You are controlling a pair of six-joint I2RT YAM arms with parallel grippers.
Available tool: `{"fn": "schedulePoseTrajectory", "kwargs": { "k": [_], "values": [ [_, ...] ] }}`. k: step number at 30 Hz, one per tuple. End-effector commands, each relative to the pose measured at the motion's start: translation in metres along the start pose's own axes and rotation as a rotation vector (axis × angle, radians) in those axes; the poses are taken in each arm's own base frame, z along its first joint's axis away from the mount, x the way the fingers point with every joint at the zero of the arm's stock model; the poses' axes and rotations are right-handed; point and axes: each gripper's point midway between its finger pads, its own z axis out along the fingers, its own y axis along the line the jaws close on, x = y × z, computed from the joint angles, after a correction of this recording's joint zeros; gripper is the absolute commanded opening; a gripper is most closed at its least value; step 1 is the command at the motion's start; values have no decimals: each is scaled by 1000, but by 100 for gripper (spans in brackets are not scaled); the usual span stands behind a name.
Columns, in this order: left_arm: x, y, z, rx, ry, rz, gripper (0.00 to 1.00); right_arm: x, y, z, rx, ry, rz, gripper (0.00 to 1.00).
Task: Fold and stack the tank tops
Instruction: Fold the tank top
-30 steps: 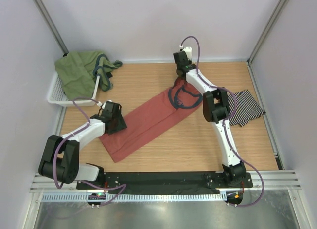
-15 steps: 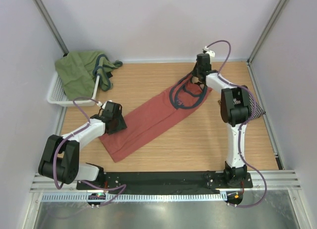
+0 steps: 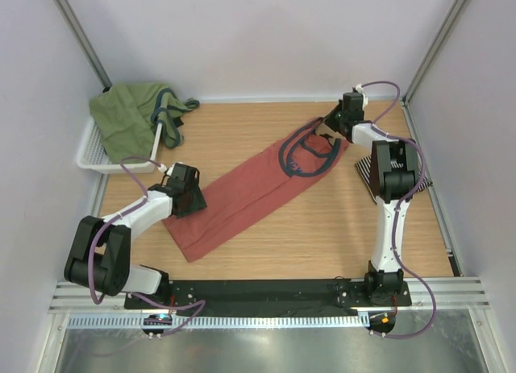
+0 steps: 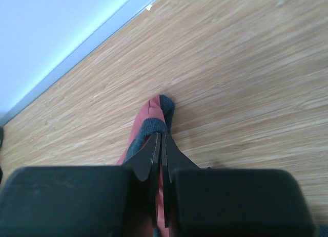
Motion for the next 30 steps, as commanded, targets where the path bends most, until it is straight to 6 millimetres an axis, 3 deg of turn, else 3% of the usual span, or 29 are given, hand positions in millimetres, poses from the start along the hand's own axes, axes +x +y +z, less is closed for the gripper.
{"fn": "schedulePoseTrajectory", "kwargs": {
  "k": [1, 8, 11, 16, 20, 27, 30],
  "values": [
    [-12, -3, -3, -9, -32, 5, 57, 3, 2, 6, -33, 10, 75, 8],
    [-12, -3, -4, -9, -38, 4, 57, 24, -37, 7, 146, 73, 132, 12],
    [-12, -3, -4, -12, -39, 3, 57, 30, -61, 4, 261, 89, 148, 16],
    [-13, -2, -4, -14, -42, 2, 57, 37, -78, 5, 288, 136, 189, 27],
    [-16, -1, -8, -12, -58, -2, 56, 20, -71, -3, 282, 101, 166, 39],
    [-27, -5, -37, 68, -151, -33, 59, -37, -27, -46, 239, 0, 74, 55],
    [-33, -4, -51, 77, -177, -53, 59, -28, -22, -66, 275, 32, 1, 63]
  ]
}}
